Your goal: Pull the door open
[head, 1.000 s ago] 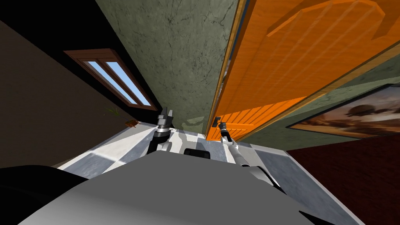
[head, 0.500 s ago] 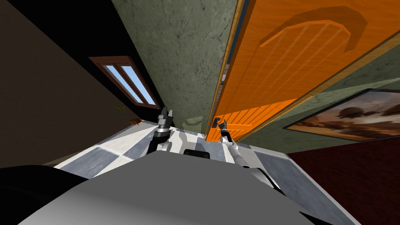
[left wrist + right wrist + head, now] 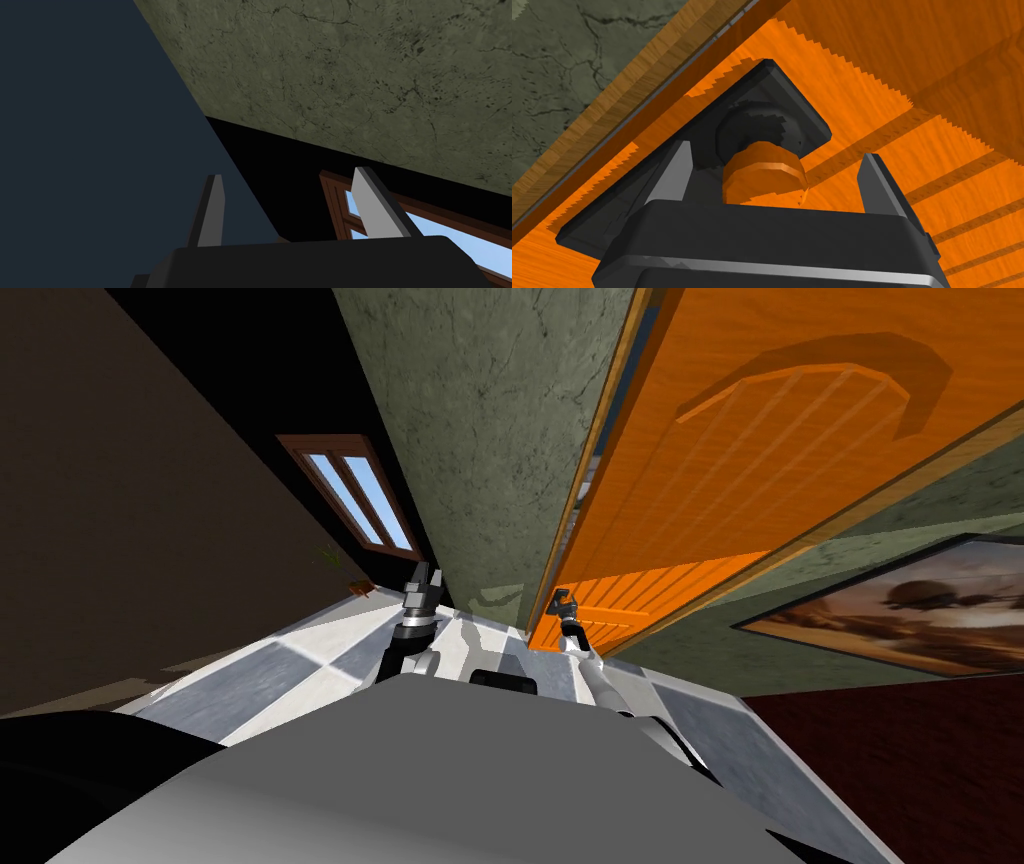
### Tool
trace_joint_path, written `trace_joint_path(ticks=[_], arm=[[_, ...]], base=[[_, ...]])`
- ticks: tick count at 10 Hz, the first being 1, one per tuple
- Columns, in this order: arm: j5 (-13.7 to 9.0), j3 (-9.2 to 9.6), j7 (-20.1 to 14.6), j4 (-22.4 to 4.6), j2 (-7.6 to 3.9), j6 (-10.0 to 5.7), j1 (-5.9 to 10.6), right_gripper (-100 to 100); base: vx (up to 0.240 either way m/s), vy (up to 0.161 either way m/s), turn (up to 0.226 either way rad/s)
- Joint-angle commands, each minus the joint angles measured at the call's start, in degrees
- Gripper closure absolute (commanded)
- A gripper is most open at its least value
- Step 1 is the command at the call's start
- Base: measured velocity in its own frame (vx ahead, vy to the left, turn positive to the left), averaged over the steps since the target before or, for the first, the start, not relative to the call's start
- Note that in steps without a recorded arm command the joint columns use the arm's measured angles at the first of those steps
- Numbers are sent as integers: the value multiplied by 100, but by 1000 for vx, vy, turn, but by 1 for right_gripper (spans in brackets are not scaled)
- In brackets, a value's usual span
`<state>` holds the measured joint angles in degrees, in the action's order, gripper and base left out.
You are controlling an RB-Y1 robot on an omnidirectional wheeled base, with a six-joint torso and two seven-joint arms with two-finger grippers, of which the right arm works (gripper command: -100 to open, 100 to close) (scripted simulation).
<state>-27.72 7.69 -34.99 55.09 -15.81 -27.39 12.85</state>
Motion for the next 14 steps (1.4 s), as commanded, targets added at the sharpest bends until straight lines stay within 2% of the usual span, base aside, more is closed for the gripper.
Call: trace_joint_path(ticks=[1,2,3,5,6,8,9,14], arm=[[-185,-1,-285,68,51,50,-25,-100],[-344,0,-436,124,95,90,-44,-100],[-344,0,-503,124,95,90,-44,-100],[-662,3,-869,234,183,171,-82,-100],[-662,3,-937,234,183,171,-82,-100],[-966,5,-1303,340,266,248,-119,-100],[-966,5,-1353,340,266,248,-119,-100],[-1572,11,-2180,550,433,401,-191,-100]], base=[[-51,-49,75],[-81,-65,134],[-70,-63,32],[-70,-59,93],[-66,-46,35],[-74,-46,78],[-63,-39,44],[-89,-55,79]])
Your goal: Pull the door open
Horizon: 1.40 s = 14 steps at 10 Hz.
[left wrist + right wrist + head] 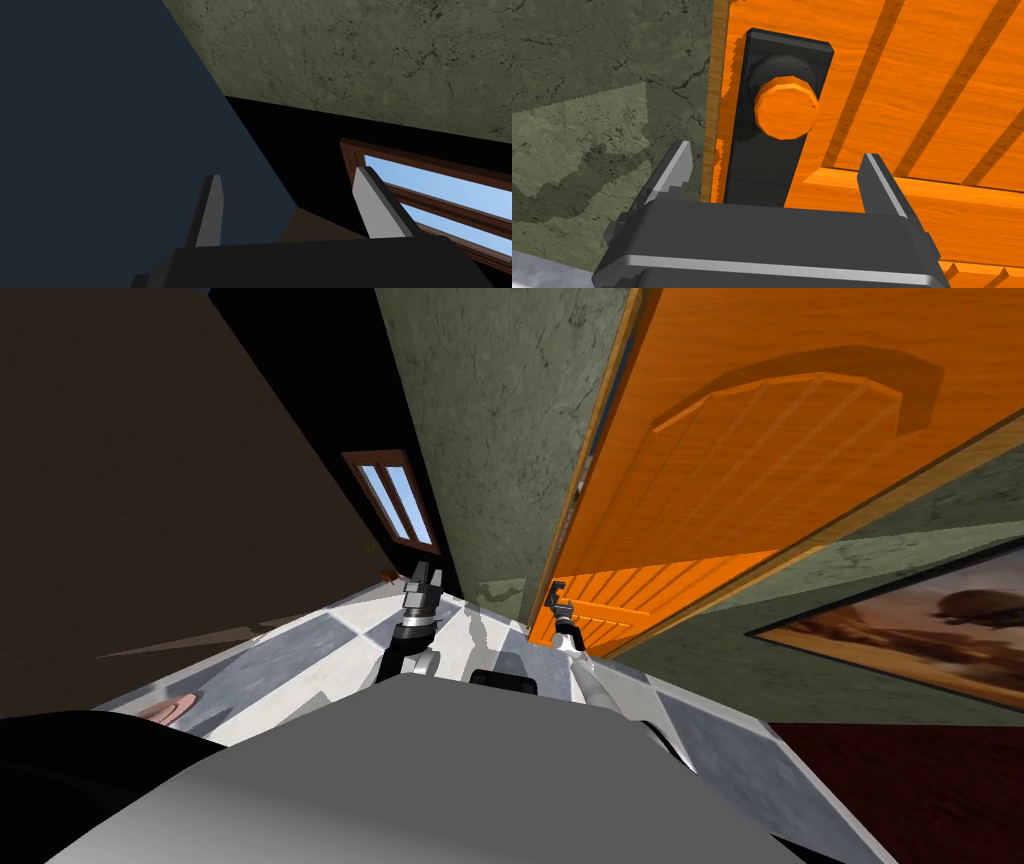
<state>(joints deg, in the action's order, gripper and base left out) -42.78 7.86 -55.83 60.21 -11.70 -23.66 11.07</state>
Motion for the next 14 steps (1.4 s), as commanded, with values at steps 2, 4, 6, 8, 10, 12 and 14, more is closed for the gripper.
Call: trace_joint_path(ticks=[2,4,6,8,10,12,14], arm=[[-210,-5,-293,89,62,66,-31,-100],[-232,-2,-319,85,67,65,-28,-100],[-313,-86,-580,6,-231,-4,-93,-100],[-374,-157,-778,-59,-477,-64,-145,-100],[-429,-221,-957,-119,-701,-118,-193,-100],[-450,-254,-960,-77,-757,-79,-216,-100],[-450,-254,-960,-77,-757,-79,-216,100]], base=[[-83,-40,47],[-42,-23,24],[121,26,203],[159,39,166],[146,21,163],[86,-4,60],[-13,-5,-19]])
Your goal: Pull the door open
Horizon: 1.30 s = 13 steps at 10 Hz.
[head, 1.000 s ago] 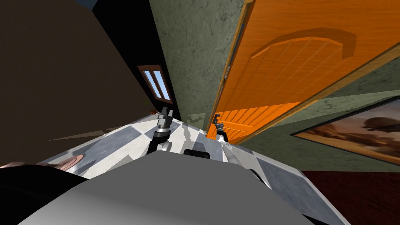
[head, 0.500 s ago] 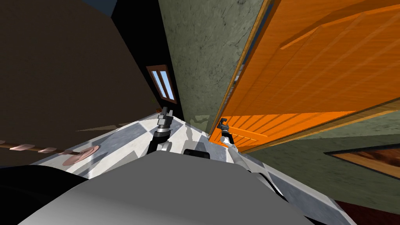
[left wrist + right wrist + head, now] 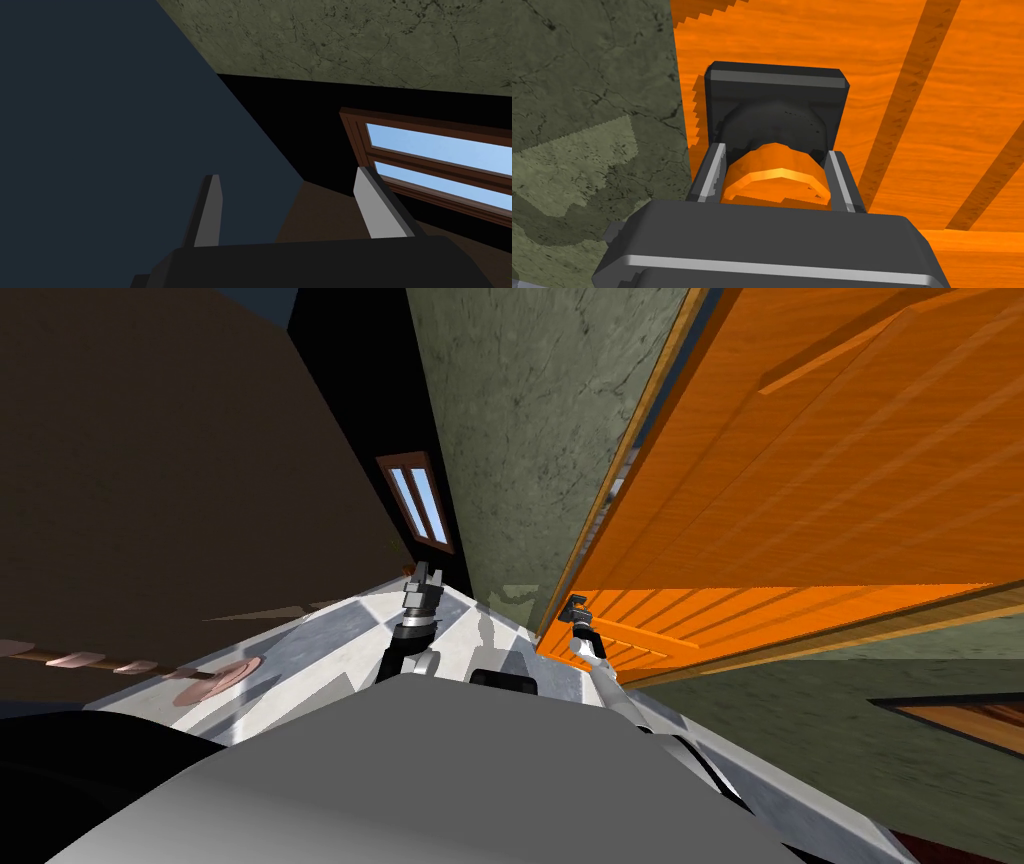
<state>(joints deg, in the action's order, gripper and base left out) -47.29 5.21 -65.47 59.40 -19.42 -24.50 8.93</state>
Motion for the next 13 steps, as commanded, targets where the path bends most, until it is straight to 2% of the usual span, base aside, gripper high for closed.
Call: trace_joint_path(ticks=[1,4,5,6,13], arm=[[1,11,3,4,15,4,-2,100],[1,11,3,4,15,4,-2,100],[-19,118,-114,44,-106,-9,-53,100],[-24,145,-142,56,-132,-14,-64,100],[-126,729,-752,307,-698,-120,-303,100]], base=[[-17,-5,16],[-3,0,1],[-126,-47,157],[-197,-86,176],[-255,-95,195]])
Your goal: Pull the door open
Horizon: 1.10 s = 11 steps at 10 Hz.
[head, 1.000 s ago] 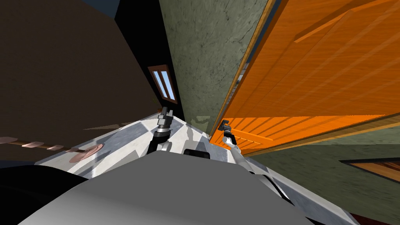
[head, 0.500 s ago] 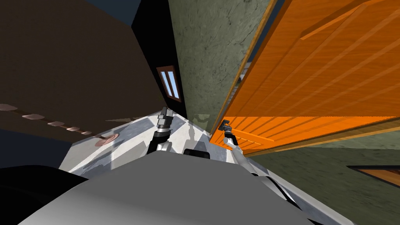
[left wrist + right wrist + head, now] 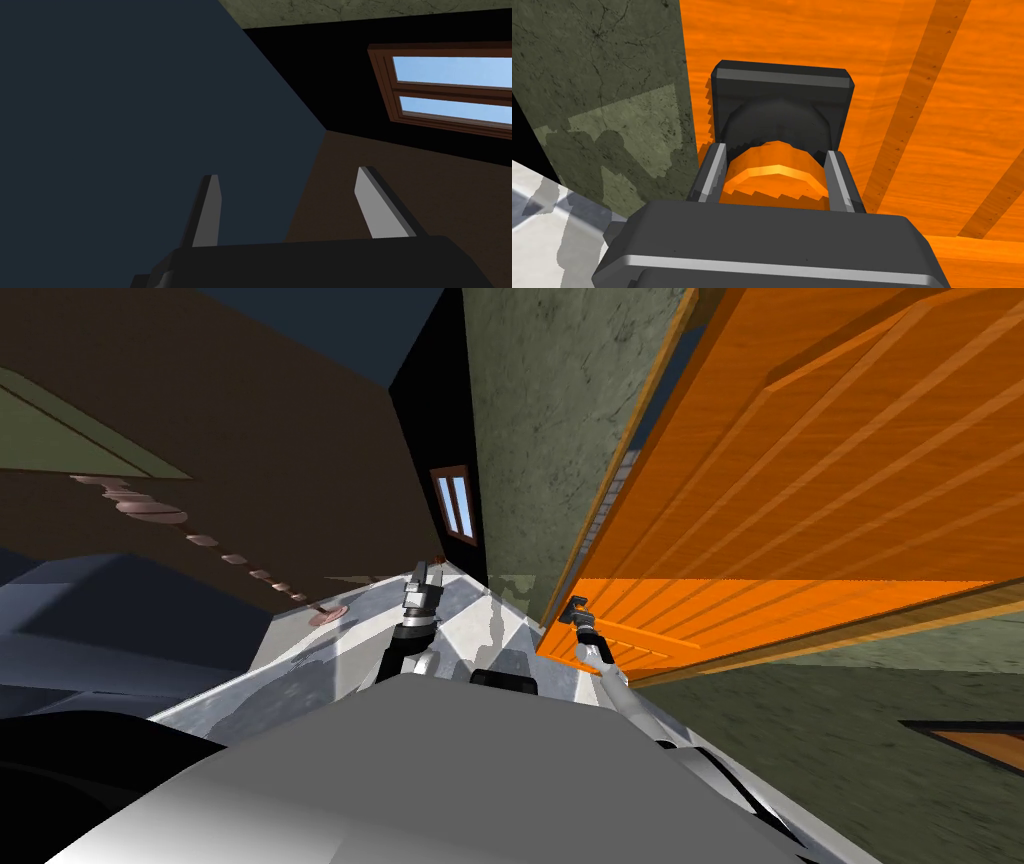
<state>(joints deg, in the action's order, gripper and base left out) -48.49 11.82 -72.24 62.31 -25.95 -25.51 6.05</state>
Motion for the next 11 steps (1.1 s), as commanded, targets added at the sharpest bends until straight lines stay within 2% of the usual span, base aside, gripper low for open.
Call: trace_joint_path(ticks=[1,2,3,11], arm=[[-16,127,-136,41,-101,-29,-39,100],[-8,83,-81,9,-63,-17,-21,100],[2,217,-191,64,-150,-42,-78,100],[45,802,-699,418,-650,-232,-289,100]], base=[[-232,-69,111],[-101,-33,33],[-152,-49,93],[-209,-84,113]])
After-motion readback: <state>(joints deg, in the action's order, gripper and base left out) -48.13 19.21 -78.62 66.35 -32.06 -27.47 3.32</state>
